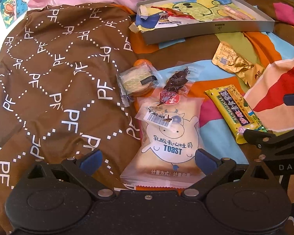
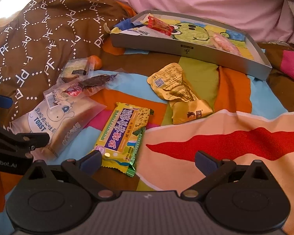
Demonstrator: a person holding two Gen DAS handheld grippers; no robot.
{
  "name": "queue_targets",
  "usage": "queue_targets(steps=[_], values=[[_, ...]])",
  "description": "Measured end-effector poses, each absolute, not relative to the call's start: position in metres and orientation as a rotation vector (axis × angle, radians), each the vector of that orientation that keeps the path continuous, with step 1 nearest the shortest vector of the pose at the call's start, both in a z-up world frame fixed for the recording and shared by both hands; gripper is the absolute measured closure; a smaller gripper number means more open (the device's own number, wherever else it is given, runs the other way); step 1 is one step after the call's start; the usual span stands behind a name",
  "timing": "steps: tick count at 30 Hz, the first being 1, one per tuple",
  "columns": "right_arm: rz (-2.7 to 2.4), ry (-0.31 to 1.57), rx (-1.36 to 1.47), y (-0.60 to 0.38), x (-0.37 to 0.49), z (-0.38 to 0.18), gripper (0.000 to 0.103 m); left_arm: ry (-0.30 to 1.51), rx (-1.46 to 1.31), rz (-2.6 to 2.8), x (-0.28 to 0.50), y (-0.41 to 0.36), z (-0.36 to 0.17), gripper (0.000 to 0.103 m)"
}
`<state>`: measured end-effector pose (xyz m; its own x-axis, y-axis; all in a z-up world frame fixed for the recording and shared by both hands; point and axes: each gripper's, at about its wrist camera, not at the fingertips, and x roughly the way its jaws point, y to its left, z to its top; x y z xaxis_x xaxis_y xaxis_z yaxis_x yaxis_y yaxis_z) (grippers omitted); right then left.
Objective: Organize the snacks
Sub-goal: 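Grasp the toast bag with left gripper while right grasps the yellow biscuit bar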
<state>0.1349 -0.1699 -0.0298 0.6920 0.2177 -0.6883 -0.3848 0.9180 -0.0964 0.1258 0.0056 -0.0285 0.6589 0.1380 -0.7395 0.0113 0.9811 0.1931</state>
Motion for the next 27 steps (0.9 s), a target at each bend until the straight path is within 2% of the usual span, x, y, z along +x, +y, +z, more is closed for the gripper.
queue_targets(steps=[9, 15, 19, 21, 27], values=[[0.390, 0.766, -0.173, -0.161, 0.150, -0.029, 0.000, 0.862, 0.165, 0.071, 0.125, 0.012, -0.028, 0.002], [0.395, 0.767, -0.162, -0.160, 0.154, -0.027, 0.000, 0.892, -0.009, 0.016, 0.122, 0.033, -0.032, 0.002], [0.401, 0.826, -0.180, -0.153, 0.167, -0.038, 0.000, 0.885, -0.024, 0.012, 0.120, 0.036, -0.032, 0.002], [0.405, 0.818, -0.183, -0.152, 0.167, -0.039, 0.003, 0.878, -0.024, 0.002, 0.119, 0.036, -0.031, 0.002], [0.430, 0.799, -0.175, -0.165, 0.156, -0.037, 0.020, 0.846, -0.050, -0.059, 0.127, 0.029, -0.027, 0.002]])
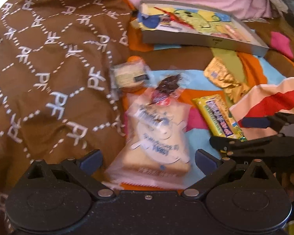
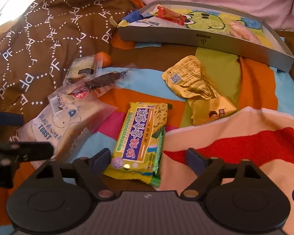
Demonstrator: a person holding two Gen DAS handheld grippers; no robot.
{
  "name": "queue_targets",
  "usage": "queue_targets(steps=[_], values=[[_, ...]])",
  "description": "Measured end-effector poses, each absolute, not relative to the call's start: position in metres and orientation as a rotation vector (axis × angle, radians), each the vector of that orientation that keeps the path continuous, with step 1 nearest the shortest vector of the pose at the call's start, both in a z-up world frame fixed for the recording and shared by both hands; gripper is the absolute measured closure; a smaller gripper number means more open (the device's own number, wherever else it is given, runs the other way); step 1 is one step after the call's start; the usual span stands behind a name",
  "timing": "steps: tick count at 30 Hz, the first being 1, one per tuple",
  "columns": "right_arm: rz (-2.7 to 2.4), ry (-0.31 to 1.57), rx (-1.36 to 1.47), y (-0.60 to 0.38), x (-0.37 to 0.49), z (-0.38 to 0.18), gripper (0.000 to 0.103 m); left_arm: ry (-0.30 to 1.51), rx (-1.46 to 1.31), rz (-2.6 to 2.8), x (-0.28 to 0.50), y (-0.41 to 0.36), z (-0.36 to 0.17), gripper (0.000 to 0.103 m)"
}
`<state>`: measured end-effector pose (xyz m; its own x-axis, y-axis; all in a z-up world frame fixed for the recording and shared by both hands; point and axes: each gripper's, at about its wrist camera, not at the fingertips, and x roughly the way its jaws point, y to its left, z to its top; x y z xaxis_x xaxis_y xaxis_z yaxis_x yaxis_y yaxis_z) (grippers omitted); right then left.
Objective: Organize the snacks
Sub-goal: 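Grasp the toast bag with left gripper while right grasps the yellow biscuit bar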
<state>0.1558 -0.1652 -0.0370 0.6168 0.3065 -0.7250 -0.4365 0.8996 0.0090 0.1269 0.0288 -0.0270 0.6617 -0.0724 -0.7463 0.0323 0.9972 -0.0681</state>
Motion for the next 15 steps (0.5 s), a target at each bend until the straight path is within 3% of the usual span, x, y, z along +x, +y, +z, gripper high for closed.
queue_targets(steps=[4, 5, 9, 11, 15], values=[[0.440, 0.795, -0.171, -0.175, 0.149, -0.032, 0.042, 0.848, -0.016, -0.103, 0.141, 0.020, -0.033, 0.003], [0.442, 0.795, -0.172, -0.176, 0.147, -0.031, 0.044, 0.857, -0.018, -0.125, 0.145, 0.019, -0.035, 0.004], [0.457, 0.772, -0.184, -0.179, 0.139, -0.030, 0.041, 0.884, 0.004, -0.138, 0.157, 0.019, -0.042, 0.005], [0.456, 0.765, -0.195, -0.176, 0.141, -0.031, 0.031, 0.888, 0.018, -0.148, 0.161, 0.020, -0.044, 0.005], [0.447, 0.758, -0.205, -0.170, 0.156, -0.034, 0.028, 0.899, 0.045, -0.153, 0.169, 0.021, -0.046, 0.008]])
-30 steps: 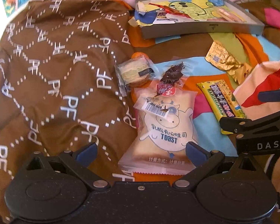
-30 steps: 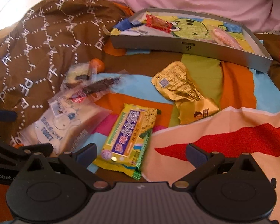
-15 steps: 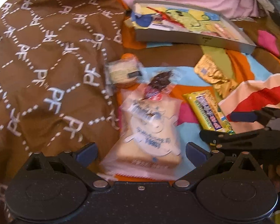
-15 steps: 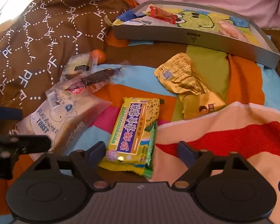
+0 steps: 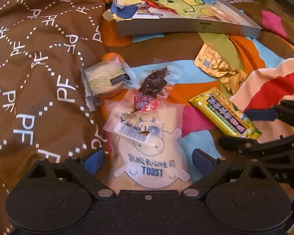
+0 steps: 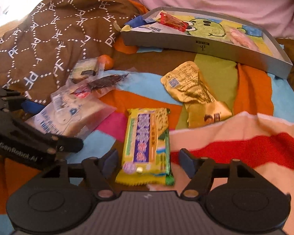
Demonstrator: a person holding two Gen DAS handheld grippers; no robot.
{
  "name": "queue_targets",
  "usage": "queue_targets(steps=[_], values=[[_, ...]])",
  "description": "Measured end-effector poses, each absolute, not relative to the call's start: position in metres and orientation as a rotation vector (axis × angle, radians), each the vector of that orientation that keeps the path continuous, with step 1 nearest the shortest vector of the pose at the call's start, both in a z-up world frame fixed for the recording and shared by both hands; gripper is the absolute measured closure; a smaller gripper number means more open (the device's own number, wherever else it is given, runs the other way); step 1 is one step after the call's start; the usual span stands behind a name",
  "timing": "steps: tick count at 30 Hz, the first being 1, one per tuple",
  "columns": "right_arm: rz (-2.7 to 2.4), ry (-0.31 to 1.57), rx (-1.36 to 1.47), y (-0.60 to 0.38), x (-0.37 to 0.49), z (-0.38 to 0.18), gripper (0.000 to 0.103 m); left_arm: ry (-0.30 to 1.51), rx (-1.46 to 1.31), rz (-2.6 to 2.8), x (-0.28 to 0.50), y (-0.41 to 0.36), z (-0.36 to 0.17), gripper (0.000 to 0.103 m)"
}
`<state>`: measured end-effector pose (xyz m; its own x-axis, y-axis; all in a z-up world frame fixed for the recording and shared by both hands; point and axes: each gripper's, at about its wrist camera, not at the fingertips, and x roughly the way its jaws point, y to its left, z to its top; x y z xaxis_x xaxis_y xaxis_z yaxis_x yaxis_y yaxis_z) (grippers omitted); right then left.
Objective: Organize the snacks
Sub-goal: 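Grasp the toast bag with left gripper while right grasps the yellow biscuit bar, then lift both snacks and carry them over the grey tray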
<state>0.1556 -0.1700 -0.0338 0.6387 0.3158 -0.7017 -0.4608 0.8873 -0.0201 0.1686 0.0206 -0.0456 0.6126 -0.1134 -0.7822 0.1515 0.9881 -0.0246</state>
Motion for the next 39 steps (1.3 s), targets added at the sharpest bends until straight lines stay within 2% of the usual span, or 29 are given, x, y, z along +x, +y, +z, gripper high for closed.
queue_targets(steps=[3, 4, 5, 7, 12, 24, 27, 34, 39], values=[[0.440, 0.760, -0.203, -0.166, 0.164, -0.037, 0.031, 0.900, 0.061, -0.134, 0.171, 0.020, -0.048, 0.013], [0.442, 0.757, -0.206, -0.165, 0.163, -0.038, 0.037, 0.895, 0.071, -0.132, 0.170, 0.019, -0.048, 0.013], [0.448, 0.754, -0.208, -0.164, 0.161, -0.038, 0.045, 0.892, 0.076, -0.134, 0.169, 0.018, -0.049, 0.018], [0.452, 0.758, -0.210, -0.163, 0.156, -0.038, 0.050, 0.890, 0.073, -0.143, 0.166, 0.016, -0.049, 0.024], [0.444, 0.818, -0.186, -0.169, 0.147, -0.029, 0.051, 0.901, -0.005, -0.157, 0.154, 0.018, -0.044, 0.029], [0.420, 0.880, -0.182, -0.208, 0.095, -0.012, 0.051, 0.972, -0.106, -0.203, 0.114, 0.001, -0.037, 0.029], [0.418, 0.858, -0.185, -0.212, 0.088, -0.019, 0.049, 0.978, -0.087, -0.204, 0.114, -0.002, -0.038, 0.028], [0.441, 0.823, -0.187, -0.209, 0.090, -0.027, 0.037, 0.997, -0.059, -0.182, 0.124, -0.006, -0.040, 0.024], [0.452, 0.810, -0.191, -0.210, 0.091, -0.031, 0.036, 0.971, -0.121, -0.125, 0.124, -0.007, -0.042, 0.025]])
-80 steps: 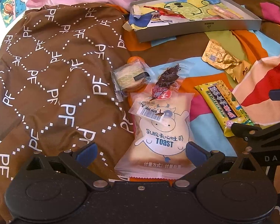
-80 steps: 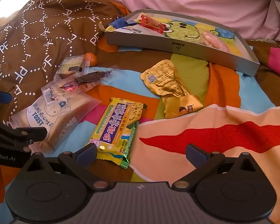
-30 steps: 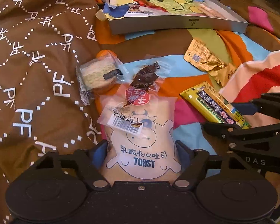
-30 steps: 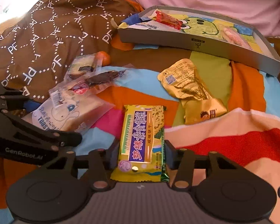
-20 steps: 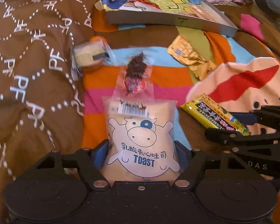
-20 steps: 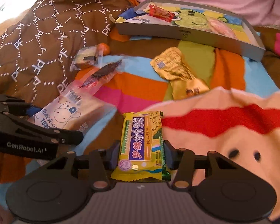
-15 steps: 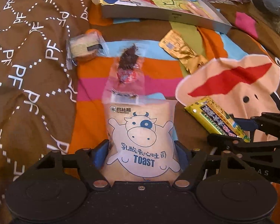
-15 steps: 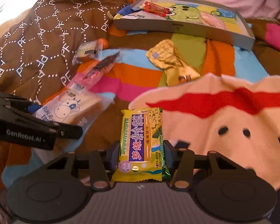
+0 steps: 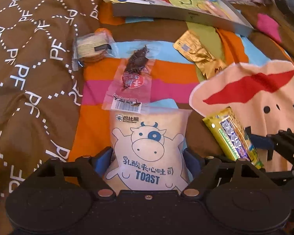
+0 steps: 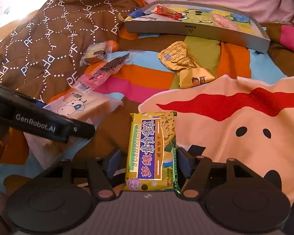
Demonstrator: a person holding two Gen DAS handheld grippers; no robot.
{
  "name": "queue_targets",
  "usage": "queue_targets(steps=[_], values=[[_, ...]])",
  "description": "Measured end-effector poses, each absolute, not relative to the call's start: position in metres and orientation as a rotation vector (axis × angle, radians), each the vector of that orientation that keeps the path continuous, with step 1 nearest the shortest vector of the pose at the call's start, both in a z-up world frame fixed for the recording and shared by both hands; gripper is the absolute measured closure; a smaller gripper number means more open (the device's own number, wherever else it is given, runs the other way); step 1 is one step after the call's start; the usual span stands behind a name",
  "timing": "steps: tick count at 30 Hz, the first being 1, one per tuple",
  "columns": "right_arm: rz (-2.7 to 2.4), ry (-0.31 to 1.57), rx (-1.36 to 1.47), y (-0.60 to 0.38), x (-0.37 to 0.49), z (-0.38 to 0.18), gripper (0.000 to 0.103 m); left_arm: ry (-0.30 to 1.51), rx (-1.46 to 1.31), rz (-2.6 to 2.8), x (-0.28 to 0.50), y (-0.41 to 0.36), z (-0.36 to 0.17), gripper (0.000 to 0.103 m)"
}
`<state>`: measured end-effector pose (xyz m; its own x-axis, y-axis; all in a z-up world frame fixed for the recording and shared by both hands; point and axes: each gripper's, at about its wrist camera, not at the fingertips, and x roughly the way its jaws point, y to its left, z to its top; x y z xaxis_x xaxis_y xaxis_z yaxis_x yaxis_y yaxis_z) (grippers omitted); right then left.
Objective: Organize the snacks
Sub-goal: 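Lift both snacks and carry them over the grey tray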
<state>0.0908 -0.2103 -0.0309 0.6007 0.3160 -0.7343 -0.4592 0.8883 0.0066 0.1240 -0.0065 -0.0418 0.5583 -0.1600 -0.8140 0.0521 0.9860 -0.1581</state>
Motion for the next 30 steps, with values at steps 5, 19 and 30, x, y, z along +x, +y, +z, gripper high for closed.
queue_targets(steps=[5, 19, 30], values=[[0.445, 0.788, -0.225, -0.208, 0.088, -0.031, 0.049, 0.948, -0.087, -0.128, 0.118, -0.008, -0.041, 0.032], [0.403, 0.673, -0.415, -0.201, 0.065, -0.027, 0.051, 0.930, -0.047, -0.137, 0.088, -0.023, -0.028, 0.036], [0.304, 0.627, -0.372, -0.229, 0.075, -0.013, 0.051, 1.003, -0.214, -0.293, 0.089, -0.024, -0.012, 0.036]])
